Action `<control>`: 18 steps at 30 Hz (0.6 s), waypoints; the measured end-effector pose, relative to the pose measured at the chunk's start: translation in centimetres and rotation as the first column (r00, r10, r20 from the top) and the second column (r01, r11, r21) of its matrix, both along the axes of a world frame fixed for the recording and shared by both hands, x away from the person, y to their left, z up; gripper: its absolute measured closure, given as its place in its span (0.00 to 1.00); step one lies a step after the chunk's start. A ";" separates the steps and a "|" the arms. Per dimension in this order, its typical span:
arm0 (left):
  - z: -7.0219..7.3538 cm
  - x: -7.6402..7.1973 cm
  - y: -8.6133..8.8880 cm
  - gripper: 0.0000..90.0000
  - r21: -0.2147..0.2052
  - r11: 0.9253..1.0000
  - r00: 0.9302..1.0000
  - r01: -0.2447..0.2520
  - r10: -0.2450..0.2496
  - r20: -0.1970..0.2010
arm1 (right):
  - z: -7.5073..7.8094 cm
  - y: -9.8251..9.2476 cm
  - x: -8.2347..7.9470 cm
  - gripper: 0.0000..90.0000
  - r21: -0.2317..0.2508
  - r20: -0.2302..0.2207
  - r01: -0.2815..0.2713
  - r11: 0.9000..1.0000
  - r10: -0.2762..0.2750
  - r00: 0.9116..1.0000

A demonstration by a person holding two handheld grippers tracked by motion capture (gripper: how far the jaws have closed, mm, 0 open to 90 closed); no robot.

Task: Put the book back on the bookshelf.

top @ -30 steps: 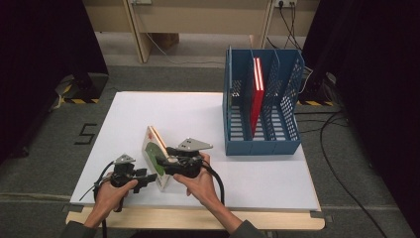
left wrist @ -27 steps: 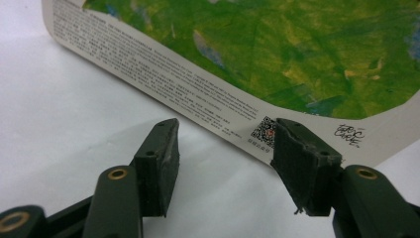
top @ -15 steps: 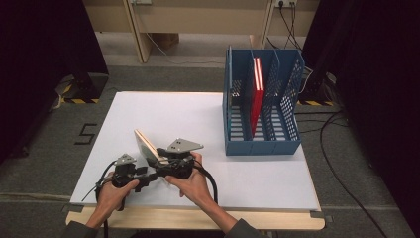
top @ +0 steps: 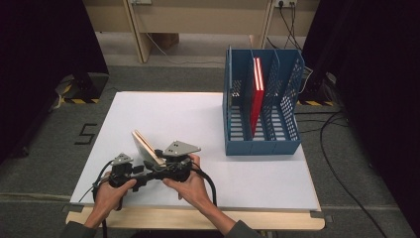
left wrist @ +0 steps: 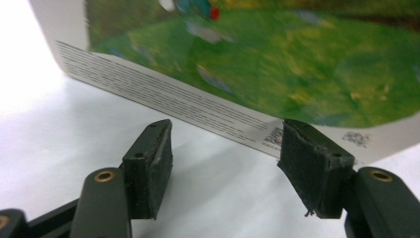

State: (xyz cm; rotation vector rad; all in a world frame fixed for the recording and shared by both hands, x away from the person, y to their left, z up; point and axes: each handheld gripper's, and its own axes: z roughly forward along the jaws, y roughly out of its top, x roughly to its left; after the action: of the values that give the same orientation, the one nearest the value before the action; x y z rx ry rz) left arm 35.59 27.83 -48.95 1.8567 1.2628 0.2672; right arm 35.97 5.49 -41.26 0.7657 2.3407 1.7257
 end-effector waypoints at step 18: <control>0.6 0.0 0.6 0.41 -0.036 0.998 0.998 -0.045 0.046 0.035 | -0.5 -2.3 -0.2 0.41 0.025 0.019 0.074 0.997 -0.075 0.997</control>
State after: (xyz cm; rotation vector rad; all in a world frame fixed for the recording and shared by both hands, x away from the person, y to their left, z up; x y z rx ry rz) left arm 35.61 28.47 -48.37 1.7871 1.2792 0.2992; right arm 35.77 3.24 -41.75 0.8247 2.2523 1.7256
